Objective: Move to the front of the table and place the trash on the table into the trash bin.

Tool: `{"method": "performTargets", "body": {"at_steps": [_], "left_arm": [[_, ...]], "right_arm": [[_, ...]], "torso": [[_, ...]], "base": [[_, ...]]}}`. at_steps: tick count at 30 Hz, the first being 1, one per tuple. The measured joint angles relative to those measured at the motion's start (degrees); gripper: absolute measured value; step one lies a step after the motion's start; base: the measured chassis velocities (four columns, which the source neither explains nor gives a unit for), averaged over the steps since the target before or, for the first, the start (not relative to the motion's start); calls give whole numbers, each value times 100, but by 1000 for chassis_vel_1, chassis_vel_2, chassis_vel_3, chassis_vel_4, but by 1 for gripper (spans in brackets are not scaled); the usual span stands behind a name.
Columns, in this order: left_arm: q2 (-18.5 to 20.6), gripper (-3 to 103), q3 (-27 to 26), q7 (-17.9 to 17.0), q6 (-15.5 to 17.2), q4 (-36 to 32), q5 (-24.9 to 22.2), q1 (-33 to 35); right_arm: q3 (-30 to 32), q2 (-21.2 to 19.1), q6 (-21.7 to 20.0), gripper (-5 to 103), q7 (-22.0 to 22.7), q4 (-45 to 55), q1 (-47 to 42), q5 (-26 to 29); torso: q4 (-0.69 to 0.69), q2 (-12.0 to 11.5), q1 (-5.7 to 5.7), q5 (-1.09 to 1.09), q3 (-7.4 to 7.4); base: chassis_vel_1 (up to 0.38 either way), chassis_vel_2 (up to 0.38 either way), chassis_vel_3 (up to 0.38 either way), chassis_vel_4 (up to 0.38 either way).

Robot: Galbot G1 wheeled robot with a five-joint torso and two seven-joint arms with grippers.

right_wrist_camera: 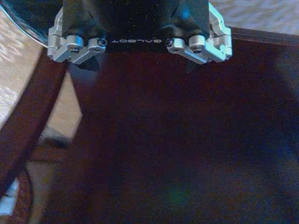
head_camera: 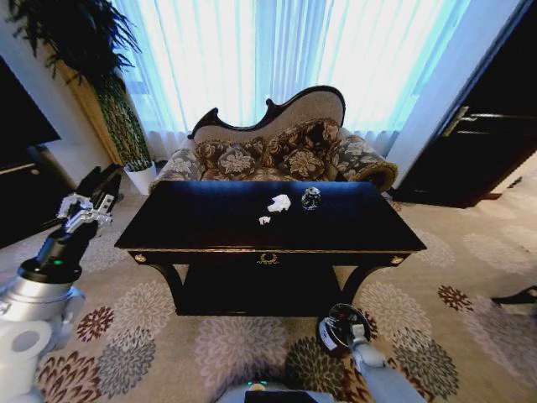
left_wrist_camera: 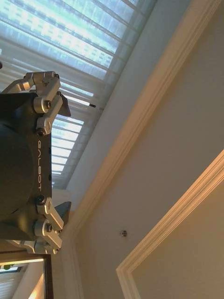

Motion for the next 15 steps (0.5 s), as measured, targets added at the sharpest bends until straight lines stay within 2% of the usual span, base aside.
{"method": "performTargets", "body": {"at_steps": [2, 4, 7, 9, 12, 15], "left_arm": [[46, 100, -6, -15, -2, -31, 0, 1], [64, 100, -9, -15, -2, -41, 0, -1], [119, 100, -39, -50, -2, -83, -8, -2], [119, 100, -46, -54, -2, -92, -9, 4], [84, 100, -137, -65, -3, -151, -42, 79], [61, 100, -238, -67, -8, -188, -82, 137]], "right_arm": [[-6, -152, 1, 100, 9, 556, -389, -30], [3, -188, 2, 100, 20, 704, -479, -30], [146, -378, -34, 100, 149, 1773, -1134, 231], [176, -396, -46, 100, 163, 1973, -1246, 287], [302, -446, -167, 100, 270, 3118, -1827, 606], [314, -475, -208, 100, 298, 3463, -1958, 661]], "torso": [[-2, 0, 0, 0, 0], [-2, 0, -1, 1, 0], [-1, 0, 0, 0, 0], [-1, 0, 0, 1, 0], [-2, 0, -1, -1, 0], [-1, 0, 0, -1, 0]], "base": [[0, 0, 0, 0], [0, 0, 0, 0], [0, 0, 0, 0], [0, 0, 0, 0], [0, 0, 0, 0], [0, 0, 0, 0]]}}
